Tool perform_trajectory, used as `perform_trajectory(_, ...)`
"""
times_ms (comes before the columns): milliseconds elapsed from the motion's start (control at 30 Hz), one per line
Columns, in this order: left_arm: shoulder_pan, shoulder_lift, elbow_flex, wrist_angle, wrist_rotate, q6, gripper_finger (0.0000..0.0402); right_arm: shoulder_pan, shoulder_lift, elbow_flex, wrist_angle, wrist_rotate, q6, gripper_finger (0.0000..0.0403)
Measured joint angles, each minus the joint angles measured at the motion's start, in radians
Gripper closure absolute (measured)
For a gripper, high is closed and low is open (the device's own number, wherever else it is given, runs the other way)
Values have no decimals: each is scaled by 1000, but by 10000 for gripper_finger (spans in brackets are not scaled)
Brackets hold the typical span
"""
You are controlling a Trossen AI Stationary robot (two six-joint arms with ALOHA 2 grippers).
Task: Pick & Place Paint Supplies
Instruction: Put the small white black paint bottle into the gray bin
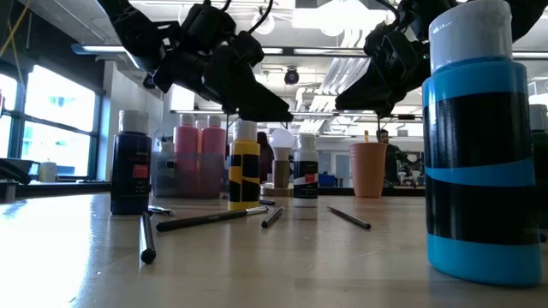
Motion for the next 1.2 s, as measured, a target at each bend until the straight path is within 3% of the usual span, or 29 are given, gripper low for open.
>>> perform_trajectory(300, 0, 114, -1, 106, -19, -32, 160, 0, 0, 0, -1, 0, 0, 312)
perform_trajectory(933, 0, 183, 0, 219, -20, -52, 160, 0, 0, 0, 0, 0, 0, 312)
perform_trajectory(1200, 0, 250, 76, 230, 24, -65, 160, 0, 0, 0, 0, 0, 0, 312)
